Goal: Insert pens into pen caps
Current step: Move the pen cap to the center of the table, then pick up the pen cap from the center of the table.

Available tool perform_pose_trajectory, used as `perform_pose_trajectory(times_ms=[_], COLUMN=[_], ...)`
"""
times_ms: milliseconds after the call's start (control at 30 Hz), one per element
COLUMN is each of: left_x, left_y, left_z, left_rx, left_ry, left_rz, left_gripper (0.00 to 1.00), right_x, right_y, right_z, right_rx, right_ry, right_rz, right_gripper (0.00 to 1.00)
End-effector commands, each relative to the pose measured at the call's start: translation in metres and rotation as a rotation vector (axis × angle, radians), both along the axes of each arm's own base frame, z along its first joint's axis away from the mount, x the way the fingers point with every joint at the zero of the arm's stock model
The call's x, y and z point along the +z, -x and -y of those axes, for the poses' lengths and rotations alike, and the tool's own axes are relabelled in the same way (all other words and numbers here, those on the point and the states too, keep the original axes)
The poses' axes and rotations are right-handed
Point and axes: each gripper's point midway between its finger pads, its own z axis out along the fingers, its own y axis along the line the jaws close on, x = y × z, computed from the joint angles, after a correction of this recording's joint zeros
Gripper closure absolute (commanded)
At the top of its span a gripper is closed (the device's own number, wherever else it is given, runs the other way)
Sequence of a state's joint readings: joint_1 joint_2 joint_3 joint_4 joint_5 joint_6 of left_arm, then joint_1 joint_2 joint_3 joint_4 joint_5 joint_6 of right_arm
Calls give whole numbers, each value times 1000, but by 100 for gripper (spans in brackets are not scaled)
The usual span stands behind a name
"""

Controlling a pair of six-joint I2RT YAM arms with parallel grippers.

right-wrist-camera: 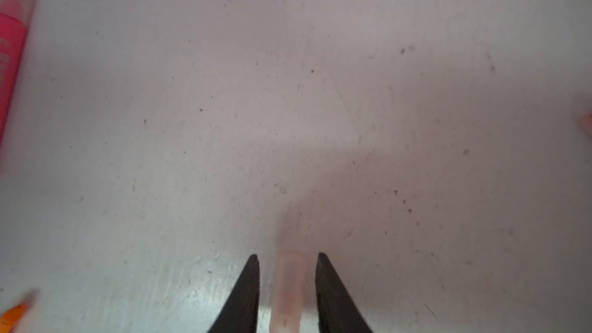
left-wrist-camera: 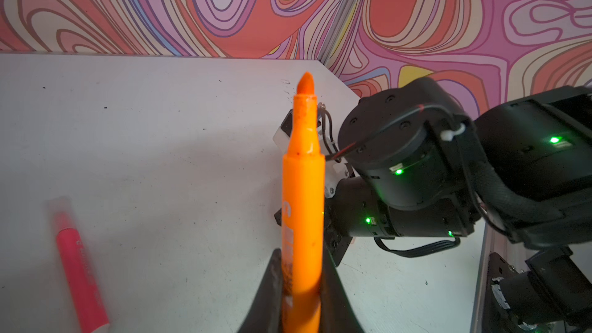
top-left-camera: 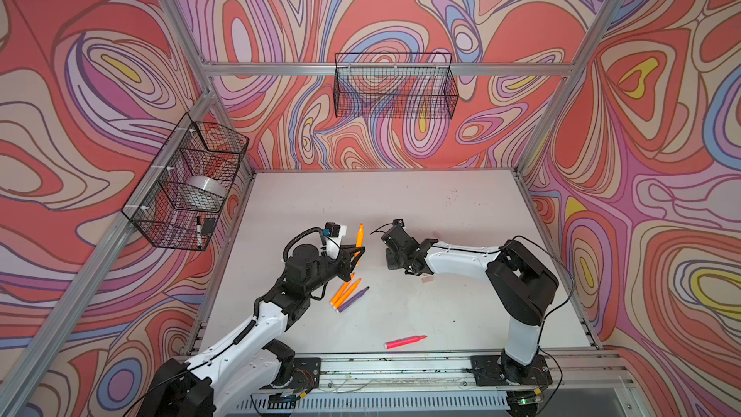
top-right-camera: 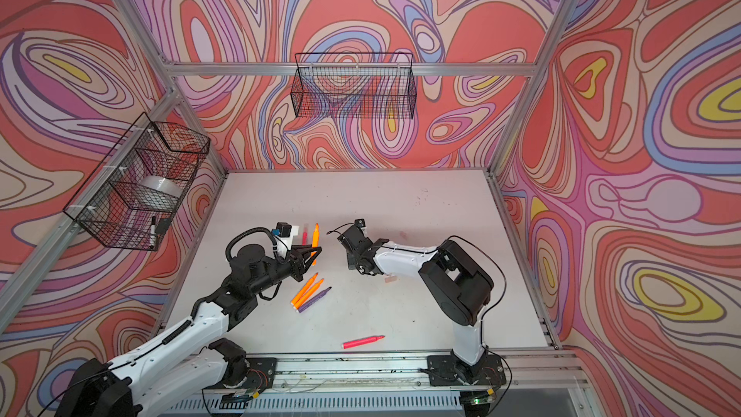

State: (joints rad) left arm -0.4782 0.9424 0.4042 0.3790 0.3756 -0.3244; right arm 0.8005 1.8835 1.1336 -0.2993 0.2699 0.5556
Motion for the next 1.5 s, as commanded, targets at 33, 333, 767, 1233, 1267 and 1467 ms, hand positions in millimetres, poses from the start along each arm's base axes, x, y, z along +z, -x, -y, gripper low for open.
perform_pose_trajectory(times_ms=[33,333,767,1233,1267,1467], left_x=[3,1,3,13,15,18], left_y=[0,-1,3,15,15,26], left_z=[-1,0,-3,16,19,53], left_rx=[3,0,6,-116,-124,-187], left_ry=[-7,-1,10,103,116,125], left_rz=[27,17,33,36,35,71], left_gripper=[100,100,100,100,100,100], right_x=[-5,-22,-11,158,169,246], right_y=[0,3,4,1,2,5], right_z=[-2,7,10,10,7,-13], right_rx=[-9,-27,-46,-59,-43,55], right_ry=[-5,61,35,-401,-436,-668], right_rz=[-21,-58,-37,374,399,562], right_gripper=[70,77,89,100,100,100])
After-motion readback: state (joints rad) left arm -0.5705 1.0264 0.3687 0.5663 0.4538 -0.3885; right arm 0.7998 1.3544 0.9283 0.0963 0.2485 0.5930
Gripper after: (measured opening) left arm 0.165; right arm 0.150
